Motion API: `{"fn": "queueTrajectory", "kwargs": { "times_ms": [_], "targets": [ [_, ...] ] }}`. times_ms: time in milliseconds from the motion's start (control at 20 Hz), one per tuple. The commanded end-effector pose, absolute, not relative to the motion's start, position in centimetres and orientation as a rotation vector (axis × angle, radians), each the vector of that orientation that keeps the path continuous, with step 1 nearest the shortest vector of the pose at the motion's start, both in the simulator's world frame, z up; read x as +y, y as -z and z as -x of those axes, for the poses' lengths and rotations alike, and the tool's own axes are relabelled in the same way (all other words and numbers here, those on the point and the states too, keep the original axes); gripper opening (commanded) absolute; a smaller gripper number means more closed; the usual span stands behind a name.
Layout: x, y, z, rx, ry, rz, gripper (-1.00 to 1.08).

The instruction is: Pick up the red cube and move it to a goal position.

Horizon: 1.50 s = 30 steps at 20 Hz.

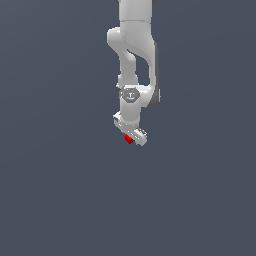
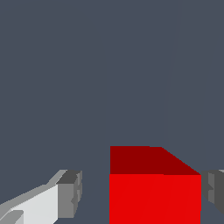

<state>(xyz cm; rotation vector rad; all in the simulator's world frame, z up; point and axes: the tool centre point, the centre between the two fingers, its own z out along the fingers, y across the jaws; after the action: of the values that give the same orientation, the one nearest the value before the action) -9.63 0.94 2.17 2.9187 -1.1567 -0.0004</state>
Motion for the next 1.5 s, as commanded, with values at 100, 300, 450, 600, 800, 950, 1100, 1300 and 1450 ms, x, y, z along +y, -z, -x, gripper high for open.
{"fn": "queueTrajectory", "kwargs": {
  "times_ms": [100,300,450,600,800,950,1100,1300,1450],
  "targets": [
    [1.1,-1.9,9.7,-1.18,0.0,-2.91,1.0],
    [1.1,-2.0,9.6,-1.169,0.0,-2.916,1.0],
    [1.1,-2.0,9.6,-1.169,0.0,-2.916,-1.0],
    [1.1,-2.0,9.6,-1.169,0.0,-2.916,-1.0],
    [1.1,-2.0,9.6,-1.169,0.0,-2.916,-1.0],
    [1.1,-2.1,9.6,-1.169,0.0,-2.916,-1.0],
    [1.1,-2.6,9.4,-1.169,0.0,-2.916,-1.0],
    [1.2,-4.0,8.8,-1.169,0.0,-2.916,-1.0],
    [1.3,-5.6,8.2,-1.169,0.0,-2.916,-1.0]
  ]
}}
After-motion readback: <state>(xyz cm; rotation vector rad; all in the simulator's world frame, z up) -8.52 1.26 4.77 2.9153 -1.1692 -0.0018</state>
